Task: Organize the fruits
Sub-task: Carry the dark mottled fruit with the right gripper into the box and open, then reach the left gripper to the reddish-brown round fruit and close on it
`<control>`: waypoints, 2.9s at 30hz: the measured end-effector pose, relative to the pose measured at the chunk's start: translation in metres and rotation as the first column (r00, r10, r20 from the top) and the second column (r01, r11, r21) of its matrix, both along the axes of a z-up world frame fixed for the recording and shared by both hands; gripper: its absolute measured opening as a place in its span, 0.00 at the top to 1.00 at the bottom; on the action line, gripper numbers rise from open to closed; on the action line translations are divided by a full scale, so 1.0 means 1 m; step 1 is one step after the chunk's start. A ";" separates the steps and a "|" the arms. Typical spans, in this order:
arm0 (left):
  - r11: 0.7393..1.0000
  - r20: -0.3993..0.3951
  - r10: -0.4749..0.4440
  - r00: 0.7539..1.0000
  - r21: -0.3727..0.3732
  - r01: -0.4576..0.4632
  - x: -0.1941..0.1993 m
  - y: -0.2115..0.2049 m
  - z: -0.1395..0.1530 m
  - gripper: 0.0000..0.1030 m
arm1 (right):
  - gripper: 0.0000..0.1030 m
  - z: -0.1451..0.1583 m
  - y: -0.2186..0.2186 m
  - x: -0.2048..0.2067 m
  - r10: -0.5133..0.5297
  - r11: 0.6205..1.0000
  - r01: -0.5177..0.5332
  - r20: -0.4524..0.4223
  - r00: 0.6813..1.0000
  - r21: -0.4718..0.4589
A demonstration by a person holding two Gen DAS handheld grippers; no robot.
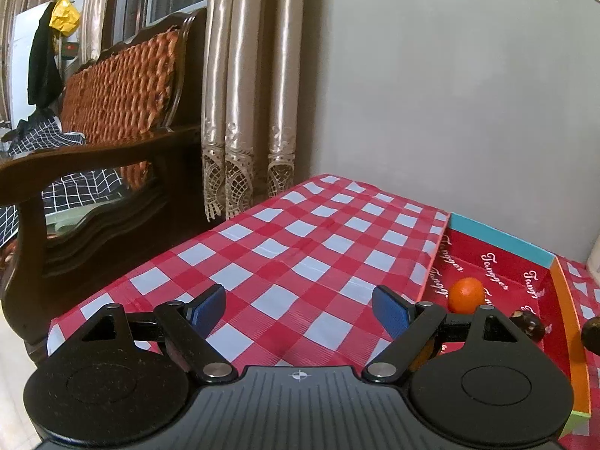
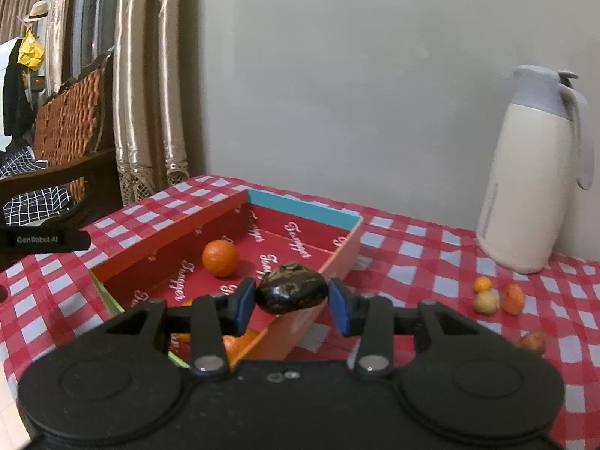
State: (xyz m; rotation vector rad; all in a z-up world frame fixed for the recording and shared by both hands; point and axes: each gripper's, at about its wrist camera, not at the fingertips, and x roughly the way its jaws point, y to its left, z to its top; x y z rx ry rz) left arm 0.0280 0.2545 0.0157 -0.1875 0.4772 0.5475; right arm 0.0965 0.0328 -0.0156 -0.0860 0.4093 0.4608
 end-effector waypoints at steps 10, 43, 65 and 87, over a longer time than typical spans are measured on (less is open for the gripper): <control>1.000 -0.001 -0.003 1.000 0.003 0.003 0.001 0.001 0.000 0.18 | 0.55 -0.002 0.020 0.007 0.050 0.998 -0.050 0.008 0.999 -0.032; 0.997 0.024 -0.074 0.997 0.004 0.074 0.022 -0.042 -0.006 0.18 | 0.53 -0.005 -0.184 -0.015 -0.371 0.928 0.368 0.035 0.928 0.059; 0.979 0.086 -0.187 0.978 -0.063 0.193 0.060 -0.045 0.006 0.18 | 0.54 -0.022 -0.204 0.019 -0.398 0.917 0.397 0.026 0.917 0.028; 0.865 0.003 -0.502 0.865 0.010 0.502 0.104 -0.260 0.003 0.18 | 0.54 -0.018 -0.295 0.005 -0.576 0.815 0.574 0.006 0.817 0.081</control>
